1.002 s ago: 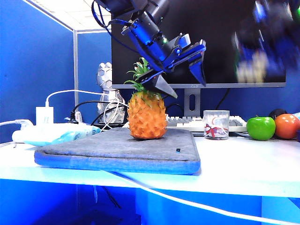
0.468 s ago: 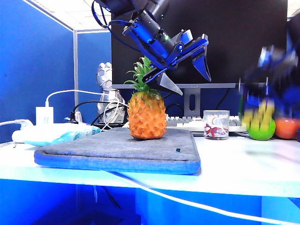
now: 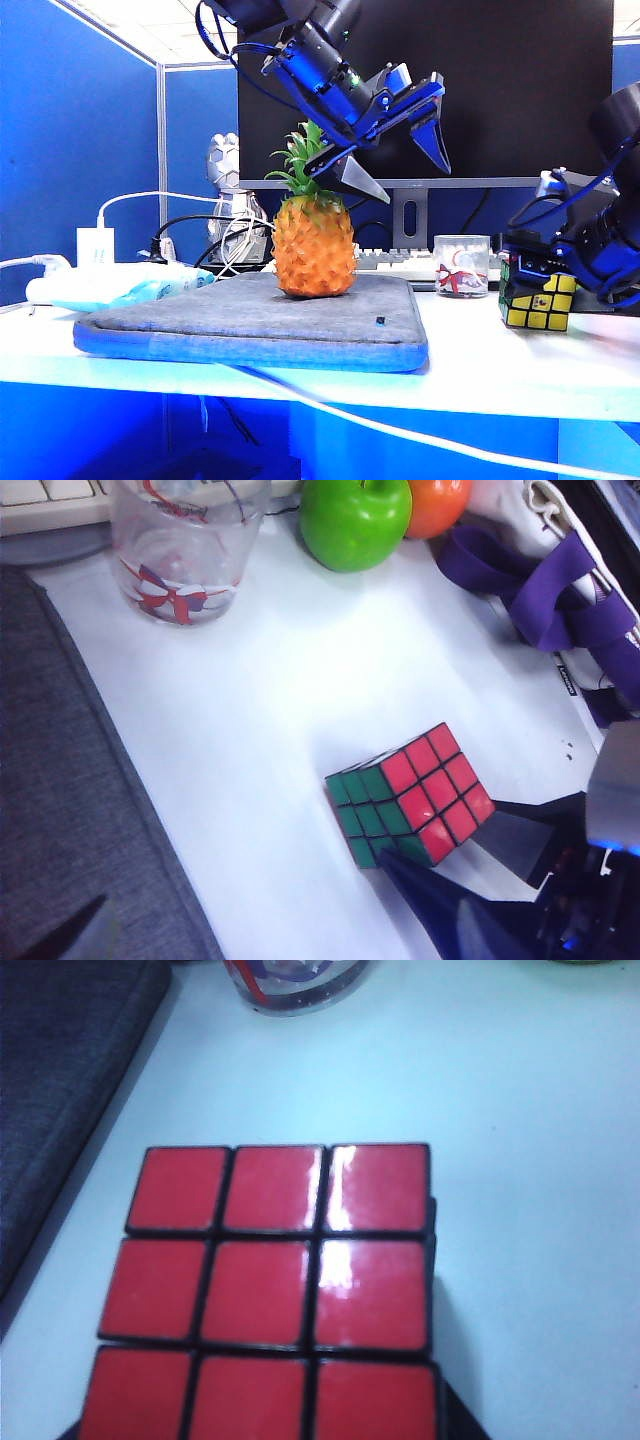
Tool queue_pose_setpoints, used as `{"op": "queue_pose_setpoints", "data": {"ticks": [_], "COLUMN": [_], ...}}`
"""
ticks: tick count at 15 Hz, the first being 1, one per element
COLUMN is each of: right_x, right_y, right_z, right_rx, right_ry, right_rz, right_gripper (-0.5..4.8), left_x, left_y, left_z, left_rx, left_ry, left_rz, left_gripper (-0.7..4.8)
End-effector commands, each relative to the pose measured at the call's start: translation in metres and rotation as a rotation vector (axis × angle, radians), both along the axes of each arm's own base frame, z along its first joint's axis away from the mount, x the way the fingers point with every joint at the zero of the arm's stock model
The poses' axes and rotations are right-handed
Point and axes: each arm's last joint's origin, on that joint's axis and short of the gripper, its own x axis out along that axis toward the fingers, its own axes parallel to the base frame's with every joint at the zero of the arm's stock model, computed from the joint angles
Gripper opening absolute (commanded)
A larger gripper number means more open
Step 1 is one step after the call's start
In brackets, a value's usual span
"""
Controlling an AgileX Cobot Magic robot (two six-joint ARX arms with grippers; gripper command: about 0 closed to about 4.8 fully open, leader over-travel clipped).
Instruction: Rotate the Rubik's Cube so that its red face is facing towards you.
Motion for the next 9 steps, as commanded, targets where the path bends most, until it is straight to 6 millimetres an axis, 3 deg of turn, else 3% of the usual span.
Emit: {"op": "queue_pose_setpoints", "data": {"ticks": [1,2,6,9], "right_x": [0.0,0.0,-0.002,-0.002], "right_y": [-0.001,-0.003,-0.004,-0.006], "right_z": [-0.001,-0.002,-0.003,0.027], "right_rx": [0.044,0.089,0.197,0.155], "right_ry": [0.019,0.041,0.097,0.073], "right_rz": [-0.004,-0.039,-0.007,0.024], "right_gripper": [3.49,4.79,4.79,4.79], "left_x": [-0.002,-0.002,-0.003,-0.005], "left_y": [0.0,0.0,0.0,0.0], "left_z": [0.005,0.005,0.005,0.004], "left_rx": [-0.011,-0.011,-0.027,-0.035], "left_ry": [-0.004,0.003,0.023,0.046], "left_rz": [-0.007,-0.012,-0.04,-0.068], "left_gripper": [4.79,4.79,4.79,4.79]}}
